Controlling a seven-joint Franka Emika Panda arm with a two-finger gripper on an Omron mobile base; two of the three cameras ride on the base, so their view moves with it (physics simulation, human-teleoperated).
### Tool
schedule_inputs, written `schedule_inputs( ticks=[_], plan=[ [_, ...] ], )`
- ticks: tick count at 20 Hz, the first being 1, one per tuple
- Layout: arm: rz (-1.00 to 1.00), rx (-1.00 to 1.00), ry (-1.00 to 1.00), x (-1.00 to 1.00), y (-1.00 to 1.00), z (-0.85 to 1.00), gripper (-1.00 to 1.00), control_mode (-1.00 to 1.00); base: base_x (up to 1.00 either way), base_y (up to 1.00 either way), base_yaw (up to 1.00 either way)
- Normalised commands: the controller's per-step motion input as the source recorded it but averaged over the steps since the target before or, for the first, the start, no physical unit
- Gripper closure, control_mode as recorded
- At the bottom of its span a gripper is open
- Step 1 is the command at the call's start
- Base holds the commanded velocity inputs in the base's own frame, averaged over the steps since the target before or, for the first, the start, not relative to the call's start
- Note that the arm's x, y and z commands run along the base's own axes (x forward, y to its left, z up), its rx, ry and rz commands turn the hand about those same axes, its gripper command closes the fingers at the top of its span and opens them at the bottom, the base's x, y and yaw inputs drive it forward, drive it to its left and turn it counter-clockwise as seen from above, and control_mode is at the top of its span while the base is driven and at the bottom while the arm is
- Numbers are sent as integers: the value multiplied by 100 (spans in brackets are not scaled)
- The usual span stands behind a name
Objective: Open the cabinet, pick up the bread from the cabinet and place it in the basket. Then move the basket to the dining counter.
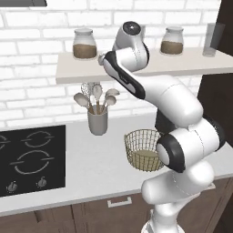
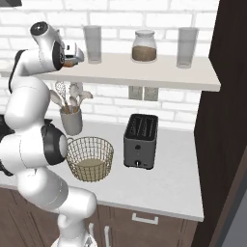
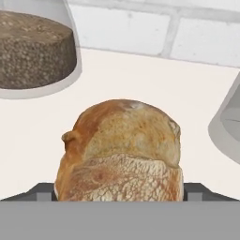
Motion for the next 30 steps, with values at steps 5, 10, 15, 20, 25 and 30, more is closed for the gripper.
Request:
schedule_inputs(
  ticks=[5, 10, 15, 20, 25, 30],
  plan=[
    [1, 1, -13, -17, -27, 0, 100, -100, 0, 0, 0],
    [1, 4, -14, -77, -16, 0, 100, -100, 0, 0, 0],
    [0, 11, -1, -100, -1, 23, 100, -100, 0, 0, 0],
    [0, 9, 1, -100, 0, 49, 100, -100, 0, 0, 0],
    [0, 1, 10, -100, 0, 24, 100, -100, 0, 0, 0],
    [-1, 0, 1, -100, -2, -27, 100, -100, 0, 0, 0]
  ],
)
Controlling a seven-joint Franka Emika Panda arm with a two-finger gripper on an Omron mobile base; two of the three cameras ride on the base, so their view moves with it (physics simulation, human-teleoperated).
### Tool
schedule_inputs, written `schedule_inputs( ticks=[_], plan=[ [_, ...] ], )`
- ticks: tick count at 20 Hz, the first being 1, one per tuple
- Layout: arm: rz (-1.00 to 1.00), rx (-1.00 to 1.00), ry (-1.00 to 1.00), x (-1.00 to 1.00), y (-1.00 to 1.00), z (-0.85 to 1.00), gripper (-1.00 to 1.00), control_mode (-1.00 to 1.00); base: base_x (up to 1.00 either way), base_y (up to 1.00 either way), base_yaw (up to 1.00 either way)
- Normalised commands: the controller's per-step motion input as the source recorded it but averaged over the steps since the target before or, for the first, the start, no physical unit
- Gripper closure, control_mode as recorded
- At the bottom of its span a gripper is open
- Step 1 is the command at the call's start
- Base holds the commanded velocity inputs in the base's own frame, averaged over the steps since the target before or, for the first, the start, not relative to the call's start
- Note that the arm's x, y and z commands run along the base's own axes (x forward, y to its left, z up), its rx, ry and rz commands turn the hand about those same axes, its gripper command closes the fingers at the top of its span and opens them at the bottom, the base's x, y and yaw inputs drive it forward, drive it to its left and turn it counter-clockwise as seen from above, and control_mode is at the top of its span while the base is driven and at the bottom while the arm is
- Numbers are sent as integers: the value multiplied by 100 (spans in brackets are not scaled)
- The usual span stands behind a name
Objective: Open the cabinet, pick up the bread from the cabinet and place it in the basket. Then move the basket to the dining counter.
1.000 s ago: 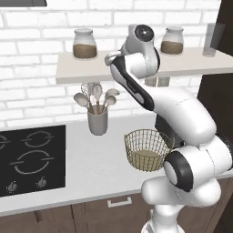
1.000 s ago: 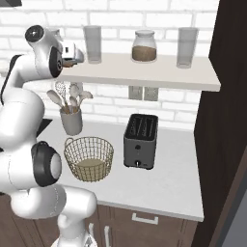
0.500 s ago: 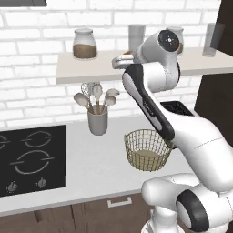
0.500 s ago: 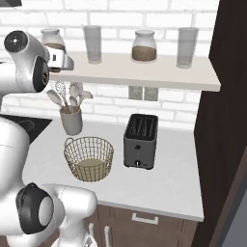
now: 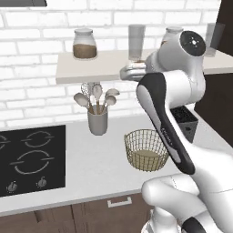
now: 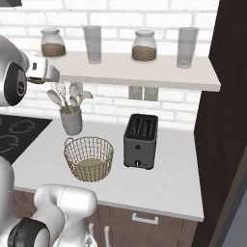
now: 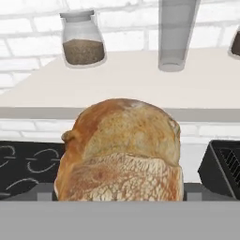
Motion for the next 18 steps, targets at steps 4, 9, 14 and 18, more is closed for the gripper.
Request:
schedule_inputs(
  ticks=[4, 9, 14, 18],
  plan=[
    [-4, 4, 0, -100, -21, -88, 100, -100, 0, 0, 0],
    [0, 0, 0, -84, -23, -100, 100, -100, 0, 0, 0],
    [0, 1, 4, -3, -81, -57, 100, -100, 0, 0, 0],
    [-4, 0, 18, 19, -7, -92, 100, -100, 0, 0, 0]
  ],
)
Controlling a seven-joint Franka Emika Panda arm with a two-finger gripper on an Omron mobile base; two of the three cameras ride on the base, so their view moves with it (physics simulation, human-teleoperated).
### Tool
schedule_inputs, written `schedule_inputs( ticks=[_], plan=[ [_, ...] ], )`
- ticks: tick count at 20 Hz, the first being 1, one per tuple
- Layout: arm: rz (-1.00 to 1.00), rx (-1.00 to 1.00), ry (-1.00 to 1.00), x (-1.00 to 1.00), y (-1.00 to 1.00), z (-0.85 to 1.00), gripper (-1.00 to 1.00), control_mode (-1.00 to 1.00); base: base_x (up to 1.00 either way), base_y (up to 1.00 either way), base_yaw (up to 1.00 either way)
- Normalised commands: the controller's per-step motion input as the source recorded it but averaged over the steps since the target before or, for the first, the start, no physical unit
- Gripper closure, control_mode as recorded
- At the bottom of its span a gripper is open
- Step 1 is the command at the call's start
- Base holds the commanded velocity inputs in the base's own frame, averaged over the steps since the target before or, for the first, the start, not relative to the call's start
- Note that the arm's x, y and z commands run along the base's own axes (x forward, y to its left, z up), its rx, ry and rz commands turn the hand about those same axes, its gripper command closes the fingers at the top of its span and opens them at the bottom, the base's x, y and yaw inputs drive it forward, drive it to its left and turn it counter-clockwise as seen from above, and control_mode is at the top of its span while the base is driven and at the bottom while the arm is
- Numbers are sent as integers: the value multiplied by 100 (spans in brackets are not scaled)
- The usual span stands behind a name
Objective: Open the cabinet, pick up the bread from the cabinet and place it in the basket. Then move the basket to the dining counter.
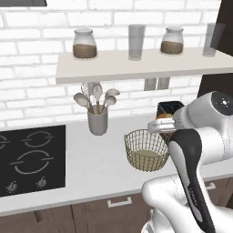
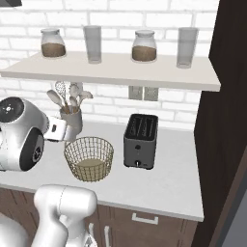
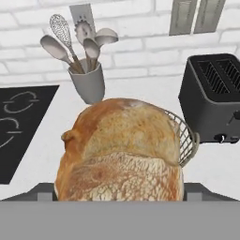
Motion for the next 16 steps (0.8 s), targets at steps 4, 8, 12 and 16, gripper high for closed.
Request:
schedule_inputs(
  ticks=[4, 8, 12, 16],
  plan=[
    [-8, 0, 12, 53, 0, -39, 100, -100, 0, 0, 0],
    [-4, 0, 8, 67, -4, -72, 100, -100, 0, 0, 0],
    [0, 0, 4, 66, -38, -68, 100, -100, 0, 0, 0],
    [0, 0, 10, 85, -2, -42, 100, -100, 0, 0, 0]
  ],
)
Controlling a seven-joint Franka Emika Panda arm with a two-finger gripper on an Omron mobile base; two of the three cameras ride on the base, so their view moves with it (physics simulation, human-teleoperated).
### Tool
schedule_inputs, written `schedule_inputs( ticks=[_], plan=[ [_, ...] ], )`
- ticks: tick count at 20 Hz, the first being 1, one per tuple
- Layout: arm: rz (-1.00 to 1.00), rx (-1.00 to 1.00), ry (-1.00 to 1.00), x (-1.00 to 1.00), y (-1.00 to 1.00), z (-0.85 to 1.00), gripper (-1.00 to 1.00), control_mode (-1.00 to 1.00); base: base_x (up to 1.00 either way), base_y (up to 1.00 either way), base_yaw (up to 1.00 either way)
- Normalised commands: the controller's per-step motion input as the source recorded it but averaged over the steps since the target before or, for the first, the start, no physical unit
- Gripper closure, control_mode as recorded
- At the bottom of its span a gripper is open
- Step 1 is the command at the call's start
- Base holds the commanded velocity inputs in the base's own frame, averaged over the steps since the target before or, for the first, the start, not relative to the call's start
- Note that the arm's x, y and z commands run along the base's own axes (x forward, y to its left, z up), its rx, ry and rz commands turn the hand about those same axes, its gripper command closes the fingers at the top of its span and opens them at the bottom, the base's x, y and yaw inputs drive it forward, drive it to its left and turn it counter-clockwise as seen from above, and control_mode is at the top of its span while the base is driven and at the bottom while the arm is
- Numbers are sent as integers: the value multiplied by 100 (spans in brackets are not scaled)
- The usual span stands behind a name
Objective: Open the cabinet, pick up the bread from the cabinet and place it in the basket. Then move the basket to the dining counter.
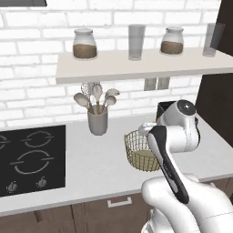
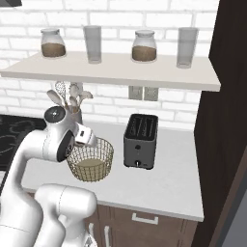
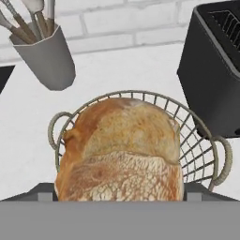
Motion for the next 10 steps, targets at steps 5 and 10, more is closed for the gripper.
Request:
schedule_inputs(
  ticks=[5, 10],
  plan=[
    [0, 0, 24, 34, 0, -57, 100, -100, 0, 0, 0],
    [-4, 0, 15, 51, 0, -43, 100, -100, 0, 0, 0]
  ],
)
